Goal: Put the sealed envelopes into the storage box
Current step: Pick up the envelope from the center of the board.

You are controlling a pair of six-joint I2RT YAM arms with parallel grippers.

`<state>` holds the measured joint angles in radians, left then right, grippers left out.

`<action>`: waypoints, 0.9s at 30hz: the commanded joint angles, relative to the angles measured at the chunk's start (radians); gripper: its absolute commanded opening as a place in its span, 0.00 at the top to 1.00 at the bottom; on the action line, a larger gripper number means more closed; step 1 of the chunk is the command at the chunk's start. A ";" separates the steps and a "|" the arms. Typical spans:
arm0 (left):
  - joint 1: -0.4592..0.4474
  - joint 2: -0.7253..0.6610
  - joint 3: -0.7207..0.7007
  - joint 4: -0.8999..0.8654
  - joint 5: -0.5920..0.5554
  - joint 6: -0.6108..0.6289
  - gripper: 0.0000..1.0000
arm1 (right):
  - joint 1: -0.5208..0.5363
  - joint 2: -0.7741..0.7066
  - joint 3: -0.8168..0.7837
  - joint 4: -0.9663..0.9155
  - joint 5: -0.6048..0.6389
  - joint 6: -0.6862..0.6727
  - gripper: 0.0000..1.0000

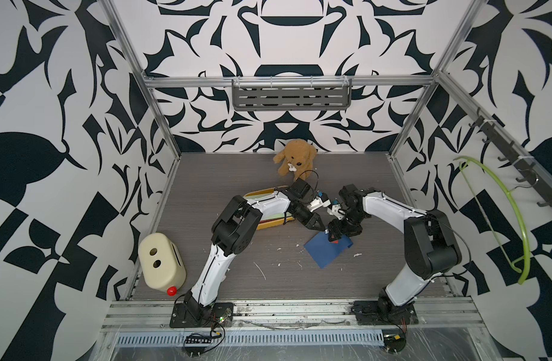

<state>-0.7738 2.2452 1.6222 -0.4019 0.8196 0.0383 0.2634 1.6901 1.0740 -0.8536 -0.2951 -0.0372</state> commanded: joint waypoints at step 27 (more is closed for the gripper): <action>-0.021 -0.234 0.001 -0.004 -0.307 -0.247 1.00 | -0.240 -0.217 0.048 0.099 0.287 0.232 0.02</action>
<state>-0.7925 2.1056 1.5974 -0.3824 0.5598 -0.1791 0.0216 1.4780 1.0954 -0.7345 -0.0566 0.1608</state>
